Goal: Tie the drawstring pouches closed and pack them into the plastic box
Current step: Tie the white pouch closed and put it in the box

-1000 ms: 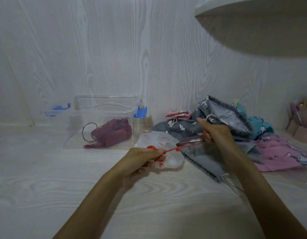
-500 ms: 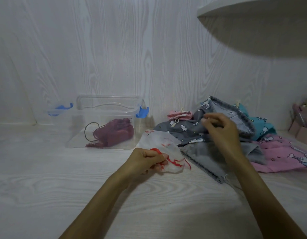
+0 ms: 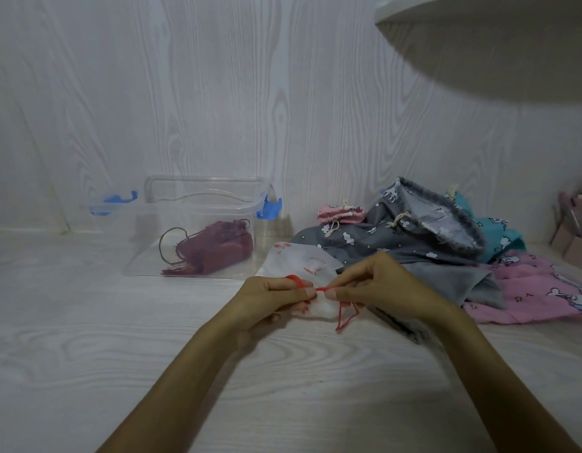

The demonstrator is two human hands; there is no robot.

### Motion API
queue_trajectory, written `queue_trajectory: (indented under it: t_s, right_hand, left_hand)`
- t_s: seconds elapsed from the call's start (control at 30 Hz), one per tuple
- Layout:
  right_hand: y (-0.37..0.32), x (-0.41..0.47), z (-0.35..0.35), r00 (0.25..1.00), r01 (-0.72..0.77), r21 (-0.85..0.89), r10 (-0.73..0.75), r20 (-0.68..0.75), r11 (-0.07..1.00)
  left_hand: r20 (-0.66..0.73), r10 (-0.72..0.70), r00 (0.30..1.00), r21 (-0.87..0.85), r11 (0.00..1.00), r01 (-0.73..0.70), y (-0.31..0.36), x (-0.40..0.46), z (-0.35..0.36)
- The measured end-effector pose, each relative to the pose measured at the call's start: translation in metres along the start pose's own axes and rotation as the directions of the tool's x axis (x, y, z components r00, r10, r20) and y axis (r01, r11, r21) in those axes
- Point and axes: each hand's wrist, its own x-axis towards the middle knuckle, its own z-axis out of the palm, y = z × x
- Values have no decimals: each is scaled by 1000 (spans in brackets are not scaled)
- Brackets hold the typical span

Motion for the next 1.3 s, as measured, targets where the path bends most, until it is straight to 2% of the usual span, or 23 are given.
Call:
queue_trajectory:
  t_s: [0.07,0.13,0.27,0.4,0.6,0.93,1.07,1.17,1.23,1.3]
  right_hand:
    - [-1,-3,-2,996,10,55,-15,88,998]
    - [-1,-4,-2,991,36,42,-41,130,998]
    - [6,3,5,996,71,55,-68,-52,996]
    - [14,8,21,991,126,9,-126,48,992]
    - [18,9,31,993,119,54,-119,-4,991]
    - [17,5,34,987,153,49,-150,-60,987]
    - [22,9,39,975,176,-86,-185,-122,981]
    - [24,9,41,957,204,-162,-231,-174,965]
    - [25,8,39,959,186,-120,-207,-192,975]
    - [25,8,37,980,87,23,-82,-182,996]
  left_hand:
    - [-2,-15,1000,-58,998,15,0,0,0]
    - [-2,-11,1000,-47,999,11,1,-1,0]
    - [-40,40,998,22,999,-39,4,-4,1]
    - [-33,91,995,77,993,-88,6,-5,2]
    - [-22,161,987,34,986,-161,8,-9,6]
    - [-193,287,938,157,953,-260,1,-3,0]
    - [-281,357,891,244,924,-294,-9,-2,9]
    - [-293,394,871,306,902,-305,-16,0,9]
    - [-285,412,866,344,887,-308,-17,1,6]
    - [-296,434,851,359,876,-322,-17,1,6]
